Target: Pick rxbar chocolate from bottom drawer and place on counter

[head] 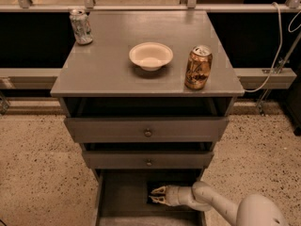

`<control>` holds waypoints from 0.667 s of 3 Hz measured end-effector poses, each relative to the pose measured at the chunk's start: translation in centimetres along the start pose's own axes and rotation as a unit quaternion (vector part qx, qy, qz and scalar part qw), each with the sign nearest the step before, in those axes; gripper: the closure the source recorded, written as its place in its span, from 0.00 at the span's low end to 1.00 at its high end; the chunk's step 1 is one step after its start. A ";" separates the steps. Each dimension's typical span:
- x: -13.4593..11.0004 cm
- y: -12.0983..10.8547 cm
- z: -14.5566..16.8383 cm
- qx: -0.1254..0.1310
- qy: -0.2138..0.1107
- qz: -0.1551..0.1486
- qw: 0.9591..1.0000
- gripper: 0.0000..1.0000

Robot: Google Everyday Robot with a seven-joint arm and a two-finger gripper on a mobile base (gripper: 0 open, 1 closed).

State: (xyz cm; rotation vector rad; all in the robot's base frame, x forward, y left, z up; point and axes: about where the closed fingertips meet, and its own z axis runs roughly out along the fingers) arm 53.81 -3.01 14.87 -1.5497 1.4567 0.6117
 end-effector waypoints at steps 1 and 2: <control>0.0 0.7 0.1 -0.005 0.009 -0.008 1.000 0.01; -0.2 1.2 0.3 -0.013 0.015 -0.013 1.000 0.00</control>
Offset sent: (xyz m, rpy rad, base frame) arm -0.0142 0.0026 -0.0023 -0.0595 -0.0091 0.0369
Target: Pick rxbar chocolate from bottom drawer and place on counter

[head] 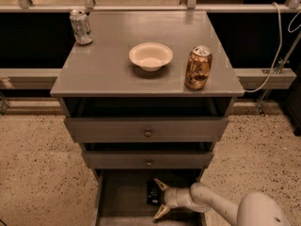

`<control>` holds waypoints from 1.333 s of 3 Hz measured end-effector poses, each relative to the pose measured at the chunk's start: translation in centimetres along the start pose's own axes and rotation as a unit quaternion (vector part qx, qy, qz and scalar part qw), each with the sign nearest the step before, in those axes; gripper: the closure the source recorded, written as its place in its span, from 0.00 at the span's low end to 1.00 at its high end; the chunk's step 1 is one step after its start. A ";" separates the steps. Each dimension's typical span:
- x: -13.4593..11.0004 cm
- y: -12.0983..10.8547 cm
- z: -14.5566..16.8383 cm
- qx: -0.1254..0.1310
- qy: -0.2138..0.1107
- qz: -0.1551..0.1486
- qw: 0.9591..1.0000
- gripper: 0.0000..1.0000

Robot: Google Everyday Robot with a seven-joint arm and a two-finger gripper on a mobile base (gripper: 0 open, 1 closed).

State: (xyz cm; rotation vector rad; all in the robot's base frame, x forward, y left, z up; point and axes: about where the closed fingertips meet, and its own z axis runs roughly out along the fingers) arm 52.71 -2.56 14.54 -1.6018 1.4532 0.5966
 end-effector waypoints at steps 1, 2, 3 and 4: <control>0.2 0.0 0.3 -0.001 0.008 -0.005 1.000 0.07; 0.6 -0.2 0.6 -0.001 0.010 -0.007 1.000 0.26; 1.3 -0.3 0.8 0.001 0.009 -0.005 1.000 0.32; 2.1 -0.3 0.7 0.009 0.007 -0.006 1.000 0.52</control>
Offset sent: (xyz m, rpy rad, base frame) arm 0.0114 -0.0032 -0.0117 -0.0328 -0.0176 -0.0015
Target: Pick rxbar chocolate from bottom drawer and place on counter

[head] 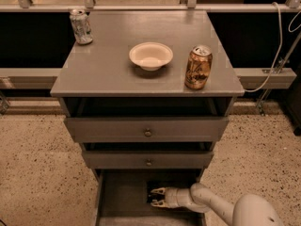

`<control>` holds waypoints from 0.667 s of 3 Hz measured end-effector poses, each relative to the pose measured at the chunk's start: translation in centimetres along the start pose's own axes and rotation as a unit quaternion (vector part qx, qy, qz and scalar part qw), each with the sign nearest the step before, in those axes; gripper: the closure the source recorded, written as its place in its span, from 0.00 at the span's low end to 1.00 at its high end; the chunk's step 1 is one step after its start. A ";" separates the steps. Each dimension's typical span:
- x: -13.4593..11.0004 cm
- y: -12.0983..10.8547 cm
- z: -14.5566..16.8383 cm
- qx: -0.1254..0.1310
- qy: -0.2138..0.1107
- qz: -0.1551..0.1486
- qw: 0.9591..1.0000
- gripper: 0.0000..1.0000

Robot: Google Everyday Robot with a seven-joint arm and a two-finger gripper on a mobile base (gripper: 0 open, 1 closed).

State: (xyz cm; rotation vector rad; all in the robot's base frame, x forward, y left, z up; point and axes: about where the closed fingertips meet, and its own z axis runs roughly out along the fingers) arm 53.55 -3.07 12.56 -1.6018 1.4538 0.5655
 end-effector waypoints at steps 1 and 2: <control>0.3 0.1 -0.1 0.004 -0.002 -0.001 1.000 0.75; -0.4 0.1 -0.7 0.014 -0.023 -0.005 1.000 1.00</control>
Offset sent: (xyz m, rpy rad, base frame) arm -0.0011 -0.0128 -0.0004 0.0379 -0.0257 -0.0190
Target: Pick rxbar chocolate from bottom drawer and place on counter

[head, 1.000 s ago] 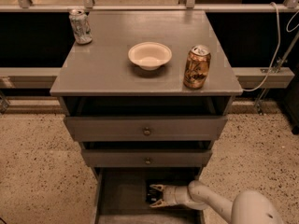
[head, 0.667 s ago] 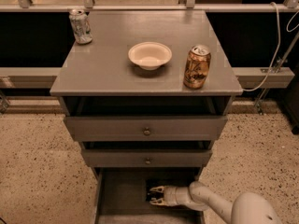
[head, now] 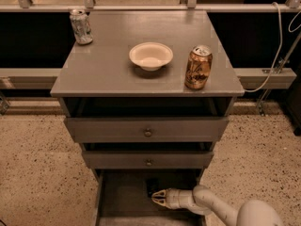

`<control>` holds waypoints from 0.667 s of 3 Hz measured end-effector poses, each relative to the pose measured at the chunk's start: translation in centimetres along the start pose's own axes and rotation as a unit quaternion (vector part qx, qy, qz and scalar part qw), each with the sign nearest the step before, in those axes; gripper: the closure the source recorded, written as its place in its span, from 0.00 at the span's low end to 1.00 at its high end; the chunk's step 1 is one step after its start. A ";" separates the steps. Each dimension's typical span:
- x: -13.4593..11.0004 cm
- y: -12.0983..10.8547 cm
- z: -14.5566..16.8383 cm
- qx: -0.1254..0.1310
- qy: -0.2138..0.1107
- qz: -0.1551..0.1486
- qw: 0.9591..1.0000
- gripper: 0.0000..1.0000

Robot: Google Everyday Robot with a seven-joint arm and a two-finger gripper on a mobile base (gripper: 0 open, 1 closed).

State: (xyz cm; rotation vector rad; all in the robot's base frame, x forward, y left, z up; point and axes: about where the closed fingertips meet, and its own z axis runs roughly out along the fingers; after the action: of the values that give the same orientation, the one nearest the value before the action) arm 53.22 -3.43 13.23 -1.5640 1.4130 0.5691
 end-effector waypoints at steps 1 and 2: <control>-2.0 -0.2 -1.2 0.014 -0.034 -0.015 0.999 1.00; -9.5 -4.3 -8.2 0.068 -0.067 -0.136 0.986 1.00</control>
Offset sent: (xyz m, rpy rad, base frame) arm -0.1043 -0.0287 0.2440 0.2216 -0.4894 0.1514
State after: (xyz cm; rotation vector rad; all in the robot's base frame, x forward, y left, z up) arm 53.11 -5.86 26.25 -1.5465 1.0927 0.3975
